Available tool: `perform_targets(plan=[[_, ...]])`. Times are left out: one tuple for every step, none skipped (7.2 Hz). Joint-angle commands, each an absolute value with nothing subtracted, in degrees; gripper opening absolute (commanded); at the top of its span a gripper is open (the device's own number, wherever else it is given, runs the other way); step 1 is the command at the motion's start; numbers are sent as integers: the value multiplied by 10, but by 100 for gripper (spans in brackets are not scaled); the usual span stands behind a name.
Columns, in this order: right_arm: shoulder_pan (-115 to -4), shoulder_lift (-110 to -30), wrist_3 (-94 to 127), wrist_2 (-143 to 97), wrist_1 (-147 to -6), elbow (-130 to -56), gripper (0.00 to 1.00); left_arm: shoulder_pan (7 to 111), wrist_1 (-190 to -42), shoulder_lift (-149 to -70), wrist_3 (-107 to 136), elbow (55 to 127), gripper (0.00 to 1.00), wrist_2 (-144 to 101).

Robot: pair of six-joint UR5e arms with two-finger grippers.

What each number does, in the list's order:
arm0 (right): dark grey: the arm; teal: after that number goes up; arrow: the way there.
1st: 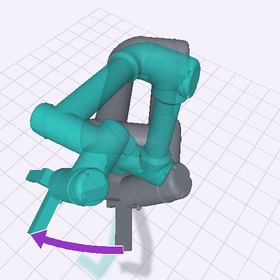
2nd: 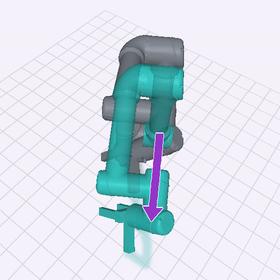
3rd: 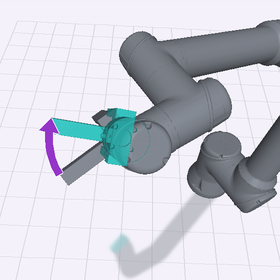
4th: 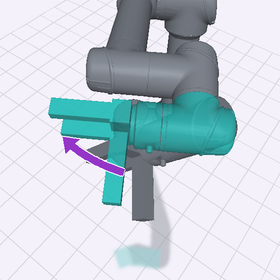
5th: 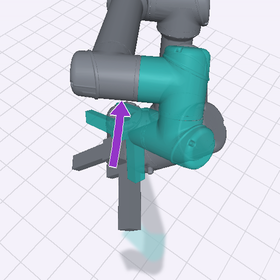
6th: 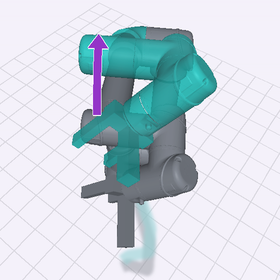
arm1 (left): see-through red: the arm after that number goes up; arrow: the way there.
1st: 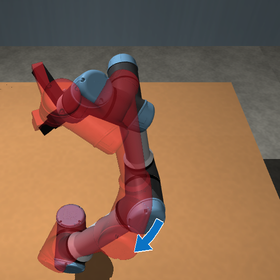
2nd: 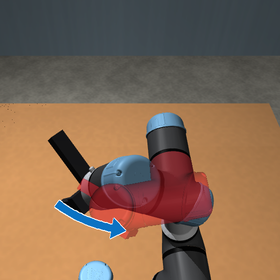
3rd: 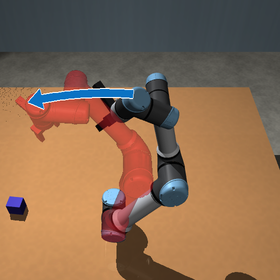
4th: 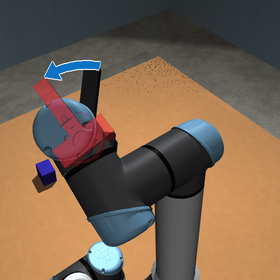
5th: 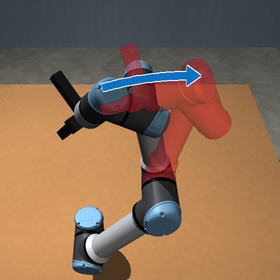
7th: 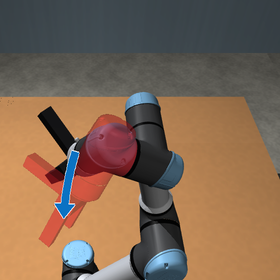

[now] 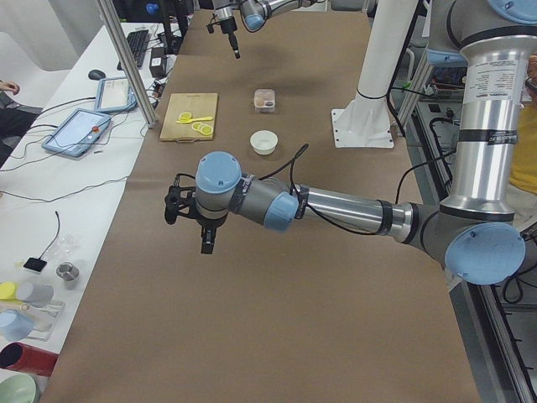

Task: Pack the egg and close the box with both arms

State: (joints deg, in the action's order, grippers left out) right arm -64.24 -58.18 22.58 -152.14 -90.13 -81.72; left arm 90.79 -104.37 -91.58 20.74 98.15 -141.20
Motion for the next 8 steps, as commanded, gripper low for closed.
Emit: perform_targets(plan=[[-713, -640, 139, -1476, -902, -830, 100, 907, -1042, -916, 207, 979, 98, -1412], [-736, -660, 94, -1417, -903, -831, 100, 907, -1042, -916, 207, 975, 98, -1410], [-764, -682, 76, -1332, -906, -834, 100, 908, -1042, -915, 207, 975, 98, -1410], [-803, -716, 11, -1318, -907, -834, 100, 908, -1043, -908, 207, 976, 98, -1409], [-838, -749, -44, -1311, -907, -832, 100, 908, -1042, -907, 207, 976, 98, -1411], [-864, -772, -74, -1310, -908, -834, 100, 908, -1042, -907, 207, 975, 98, -1412], [-879, -783, -80, -1308, -908, -834, 100, 908, -1039, -907, 207, 973, 98, -1410], [-891, -797, -107, -1307, -916, -834, 100, 907, -1038, -897, 207, 973, 98, -1409]])
